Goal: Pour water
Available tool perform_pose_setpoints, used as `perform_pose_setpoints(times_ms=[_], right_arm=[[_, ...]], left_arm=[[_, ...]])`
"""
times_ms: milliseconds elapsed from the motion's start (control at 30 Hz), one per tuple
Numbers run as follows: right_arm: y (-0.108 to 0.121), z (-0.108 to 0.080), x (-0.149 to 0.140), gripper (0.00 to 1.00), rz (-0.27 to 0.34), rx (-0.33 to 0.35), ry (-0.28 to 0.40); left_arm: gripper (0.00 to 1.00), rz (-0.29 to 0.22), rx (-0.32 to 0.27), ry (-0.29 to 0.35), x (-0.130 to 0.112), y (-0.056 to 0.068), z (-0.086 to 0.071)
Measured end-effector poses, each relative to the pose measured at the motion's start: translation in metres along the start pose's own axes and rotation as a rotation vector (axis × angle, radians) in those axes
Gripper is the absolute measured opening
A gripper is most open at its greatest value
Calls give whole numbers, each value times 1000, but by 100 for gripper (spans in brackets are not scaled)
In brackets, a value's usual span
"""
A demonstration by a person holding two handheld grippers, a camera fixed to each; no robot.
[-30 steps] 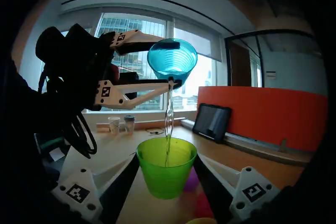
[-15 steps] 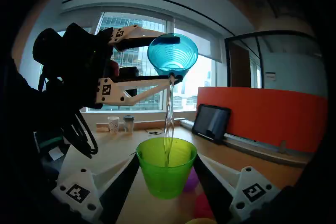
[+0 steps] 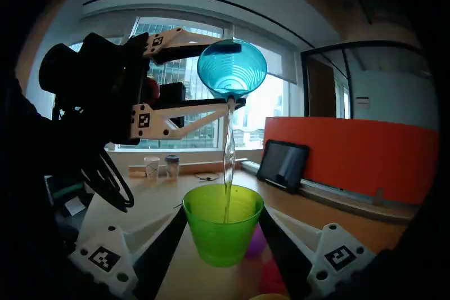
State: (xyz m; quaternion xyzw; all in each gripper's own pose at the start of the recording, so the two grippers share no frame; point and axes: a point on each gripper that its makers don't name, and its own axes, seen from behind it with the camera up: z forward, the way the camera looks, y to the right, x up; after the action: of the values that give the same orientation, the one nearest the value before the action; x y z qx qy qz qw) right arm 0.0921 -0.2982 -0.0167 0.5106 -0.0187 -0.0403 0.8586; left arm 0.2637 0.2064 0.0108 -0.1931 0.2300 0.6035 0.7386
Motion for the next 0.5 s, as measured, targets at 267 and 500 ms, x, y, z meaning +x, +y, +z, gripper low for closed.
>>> perform_pose_setpoints(times_ms=[267, 500], right_arm=[[-1, 1, 0, 90, 0, 1, 3], [-1, 0, 3, 90, 2, 1, 8]], left_arm=[[86, 41, 5, 1, 1, 2, 0], [86, 87, 6, 8, 6, -1, -2]])
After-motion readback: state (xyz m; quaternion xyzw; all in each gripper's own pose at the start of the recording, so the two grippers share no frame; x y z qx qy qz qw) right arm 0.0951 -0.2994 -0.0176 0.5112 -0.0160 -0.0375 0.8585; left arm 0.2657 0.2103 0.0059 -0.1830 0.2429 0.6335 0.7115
